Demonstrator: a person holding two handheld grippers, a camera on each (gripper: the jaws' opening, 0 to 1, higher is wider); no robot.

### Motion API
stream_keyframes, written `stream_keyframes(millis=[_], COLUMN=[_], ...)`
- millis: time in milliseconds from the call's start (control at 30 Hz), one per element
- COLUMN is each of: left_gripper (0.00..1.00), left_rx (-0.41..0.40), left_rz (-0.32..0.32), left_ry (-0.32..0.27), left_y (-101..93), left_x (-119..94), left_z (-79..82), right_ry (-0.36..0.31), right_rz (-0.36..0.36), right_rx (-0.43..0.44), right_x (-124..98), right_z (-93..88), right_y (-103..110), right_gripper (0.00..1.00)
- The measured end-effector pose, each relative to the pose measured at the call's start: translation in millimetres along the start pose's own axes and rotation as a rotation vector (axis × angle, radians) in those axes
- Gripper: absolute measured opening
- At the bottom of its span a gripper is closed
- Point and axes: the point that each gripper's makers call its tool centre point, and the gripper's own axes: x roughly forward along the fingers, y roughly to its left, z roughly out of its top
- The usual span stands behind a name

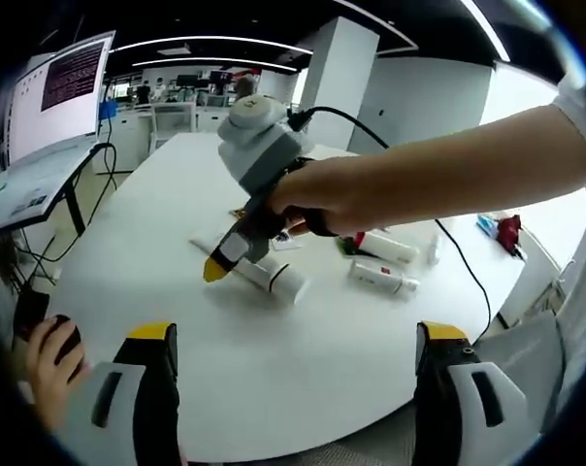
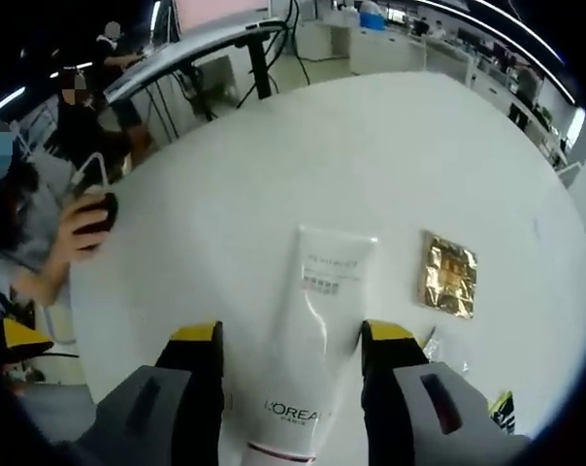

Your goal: Arrange the skincare products in the storage area until every visible bottle or jar stands upright without overlapping.

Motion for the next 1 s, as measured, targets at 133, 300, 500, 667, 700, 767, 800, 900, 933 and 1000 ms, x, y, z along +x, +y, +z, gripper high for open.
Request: stream_keyframes(millis=[133, 300, 500, 667, 700, 767, 800, 900, 933, 1000], left_gripper=[0.95, 0.95, 0.95, 0.95, 0.95, 0.95, 0.95, 0.95, 0.95, 0.95], left_rx=[-0.001, 0.002, 0.003, 0.005, 0.005, 0.005, 0.007, 0.009, 0.009, 0.011], left_rz=[0.000, 0.001, 0.002, 0.004, 0.005, 0.005, 0.006, 0.005, 0.006, 0.006], left_ry=[0.002, 0.004, 0.007, 0.007, 0.006, 0.006, 0.008, 0.006, 0.007, 0.007], left_y=[-0.2, -0.6, -0.3, -0.1, 0.4, 0.5, 0.7, 0.1, 0.1, 0.1], left_x=[0.1, 0.1, 0.2, 0.3, 0.3, 0.5, 0.6, 0.5, 0.5, 0.4], left_z=[-0.2, -0.5, -1.1, -1.1, -1.1, -1.2, -1.5, -1.2, -1.4, -1.3], right_ry=[-0.012, -0.004, -0.022, -0.048, -0.058, -0.070, -0.074, -0.077, -0.079, -0.085], right_rz=[0.001, -0.045, -0.041, -0.033, -0.031, -0.026, -0.024, -0.016, -0.012, -0.013], right_rx=[0.011, -0.043, -0.031, -0.035, -0.046, -0.076, -0.080, -0.084, -0.086, -0.081], right_x=[1.0, 1.3, -1.5, -0.9, -1.7, -3.8, -3.6, -5.1, -6.4, -9.9], right_z=[1.8, 0.0, -1.1, 0.5, 0.4, -0.7, 0.5, -0.9, -1.4, -1.9], right_y=[-3.0, -9.7, -9.1, -8.2, -7.4, -6.1, -5.9, -4.6, -3.0, -2.6], right_gripper=[0.49, 0.42, 0.37, 0.34, 0.33, 0.32, 0.32, 0.31, 0.31, 0.30])
